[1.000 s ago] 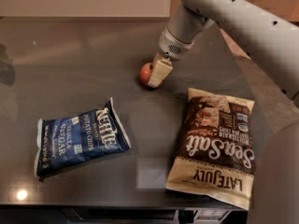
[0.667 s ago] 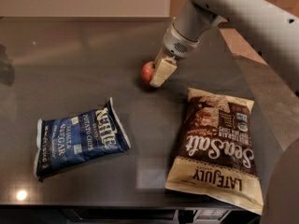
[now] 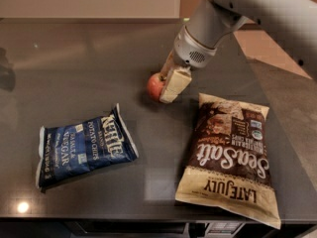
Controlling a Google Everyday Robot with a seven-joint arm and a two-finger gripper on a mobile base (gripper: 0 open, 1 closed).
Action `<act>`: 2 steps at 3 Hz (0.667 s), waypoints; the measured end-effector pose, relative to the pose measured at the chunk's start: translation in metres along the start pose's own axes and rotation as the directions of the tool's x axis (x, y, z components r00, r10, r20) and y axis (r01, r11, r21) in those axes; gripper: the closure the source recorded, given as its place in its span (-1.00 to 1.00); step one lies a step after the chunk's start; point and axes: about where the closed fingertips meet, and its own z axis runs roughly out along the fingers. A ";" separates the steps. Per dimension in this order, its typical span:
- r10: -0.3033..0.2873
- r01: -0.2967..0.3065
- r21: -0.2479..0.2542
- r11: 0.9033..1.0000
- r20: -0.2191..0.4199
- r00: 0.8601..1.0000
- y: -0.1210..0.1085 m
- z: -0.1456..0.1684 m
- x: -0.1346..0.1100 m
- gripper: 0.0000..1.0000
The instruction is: Move apple near blue chip bag
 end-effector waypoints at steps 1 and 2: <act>-0.050 0.050 -0.024 0.998 -0.008 0.999 0.028 0.008 -0.007 1.00; -0.087 0.086 -0.034 0.996 -0.011 0.996 0.046 0.016 -0.012 1.00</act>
Offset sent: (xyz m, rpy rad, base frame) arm -0.0647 0.0281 -0.0195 -0.0268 -0.0213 0.1306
